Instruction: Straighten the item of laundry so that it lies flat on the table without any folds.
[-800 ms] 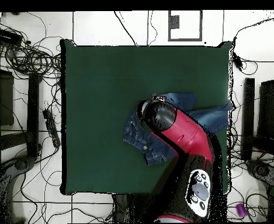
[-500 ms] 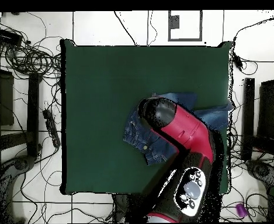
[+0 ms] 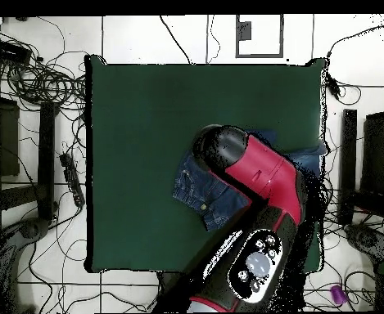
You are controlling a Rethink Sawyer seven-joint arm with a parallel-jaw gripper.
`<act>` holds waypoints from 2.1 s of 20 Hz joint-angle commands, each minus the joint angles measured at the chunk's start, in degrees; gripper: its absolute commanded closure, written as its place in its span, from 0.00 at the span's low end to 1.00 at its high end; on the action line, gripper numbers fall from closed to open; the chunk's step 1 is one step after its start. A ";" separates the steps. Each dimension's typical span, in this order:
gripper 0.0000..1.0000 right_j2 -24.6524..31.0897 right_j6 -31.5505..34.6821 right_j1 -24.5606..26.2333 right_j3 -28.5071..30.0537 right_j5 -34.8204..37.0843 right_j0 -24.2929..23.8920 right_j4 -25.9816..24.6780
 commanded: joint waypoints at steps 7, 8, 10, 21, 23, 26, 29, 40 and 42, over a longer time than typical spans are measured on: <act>0.00 3.55 4.15 -0.26 2.28 -0.20 -2.60 -1.81; 0.00 3.99 2.67 -0.80 2.77 -0.26 -3.20 -2.19; 0.00 5.03 0.66 -1.68 3.68 -0.95 -4.07 -2.39; 0.00 13.72 -13.59 -6.27 9.13 -16.05 -11.39 -11.99; 0.00 15.62 -13.62 -6.73 9.78 -20.40 -12.63 -14.83; 0.00 20.43 -14.14 -7.57 11.69 -27.06 -15.47 -18.69; 0.00 24.31 -12.14 -8.15 13.61 -32.64 -17.74 -22.68; 0.00 36.24 -3.43 -9.59 17.54 -36.95 -24.43 -26.62; 0.00 38.06 -2.52 -9.54 18.05 -37.54 -25.37 -26.77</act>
